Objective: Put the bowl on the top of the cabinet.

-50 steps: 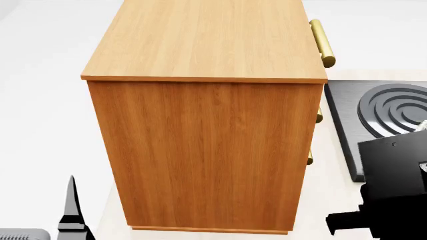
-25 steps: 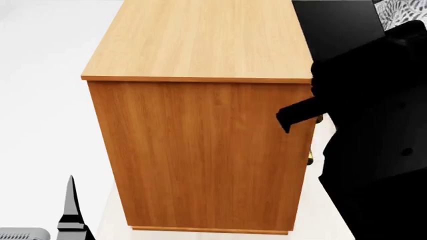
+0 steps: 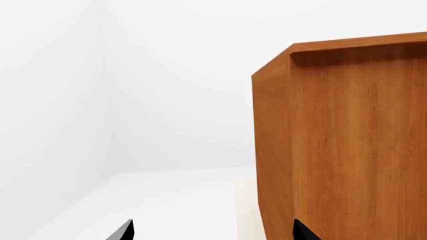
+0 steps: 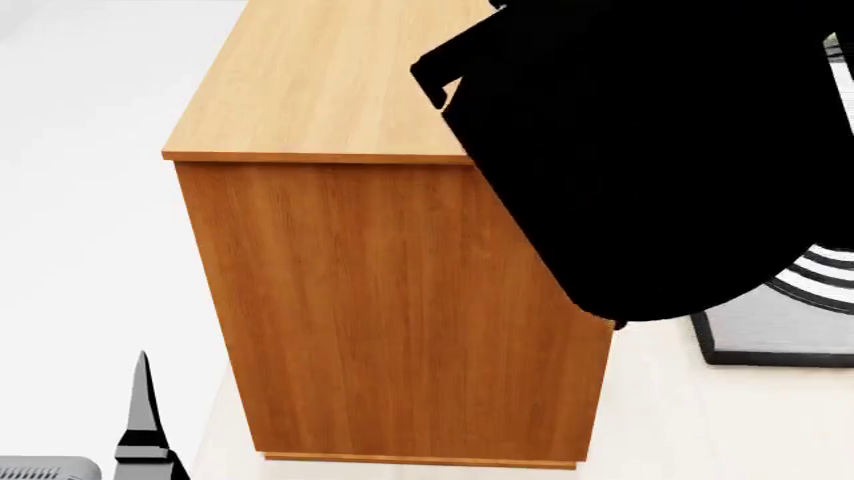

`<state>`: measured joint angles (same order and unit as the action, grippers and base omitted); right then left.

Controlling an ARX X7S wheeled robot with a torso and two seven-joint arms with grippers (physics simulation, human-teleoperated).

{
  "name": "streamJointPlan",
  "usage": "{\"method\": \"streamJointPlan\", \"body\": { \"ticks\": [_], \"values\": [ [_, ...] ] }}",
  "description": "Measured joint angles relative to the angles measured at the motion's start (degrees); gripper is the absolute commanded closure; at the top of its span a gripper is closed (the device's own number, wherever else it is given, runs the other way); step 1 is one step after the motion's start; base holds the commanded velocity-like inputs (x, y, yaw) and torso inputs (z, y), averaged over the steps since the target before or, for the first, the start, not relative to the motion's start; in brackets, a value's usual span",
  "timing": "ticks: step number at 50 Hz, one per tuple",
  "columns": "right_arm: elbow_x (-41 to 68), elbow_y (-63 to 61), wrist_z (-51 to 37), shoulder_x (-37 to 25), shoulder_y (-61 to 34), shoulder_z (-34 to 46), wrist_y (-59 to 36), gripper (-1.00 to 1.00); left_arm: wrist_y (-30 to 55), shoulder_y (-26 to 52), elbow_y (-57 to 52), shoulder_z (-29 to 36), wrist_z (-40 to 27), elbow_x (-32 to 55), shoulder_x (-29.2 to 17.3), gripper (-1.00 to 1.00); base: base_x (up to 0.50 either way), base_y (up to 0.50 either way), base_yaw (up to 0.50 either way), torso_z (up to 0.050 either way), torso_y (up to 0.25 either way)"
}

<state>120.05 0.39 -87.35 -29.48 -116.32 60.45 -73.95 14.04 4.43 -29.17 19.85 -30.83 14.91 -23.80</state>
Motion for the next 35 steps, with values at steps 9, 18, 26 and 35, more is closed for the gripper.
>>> {"method": "streamJointPlan", "body": {
  "ticks": [9, 18, 26, 35],
  "values": [
    [-0.2, 4.5, 2.4, 3.4, -3.0, 2.1, 1.0, 1.00, 0.1, -0.1, -0.4, -0.2, -0.1, 0.3, -0.3, -1.00, 0.00, 0.00, 0.00, 0.000, 0.001],
    [-5.0, 8.3, 7.6, 5.8, -4.0, 3.1, 1.2, 1.00, 0.3, 0.1, -0.4, -0.2, -0.3, 0.4, -0.4, -1.00, 0.00, 0.00, 0.00, 0.000, 0.000],
    [-9.4, 10.8, 11.5, 8.3, -4.0, 4.2, 1.8, 1.00, 0.5, 0.2, -0.4, -0.3, -0.4, 0.5, -0.4, -1.00, 0.00, 0.00, 0.00, 0.000, 0.001],
    [-12.0, 11.0, 13.3, 11.1, -2.5, 5.0, 3.4, 1.00, 0.5, 0.3, -0.5, -0.1, -0.5, 0.5, -0.4, -1.00, 0.00, 0.00, 0.00, 0.000, 0.000]
  ]
}}
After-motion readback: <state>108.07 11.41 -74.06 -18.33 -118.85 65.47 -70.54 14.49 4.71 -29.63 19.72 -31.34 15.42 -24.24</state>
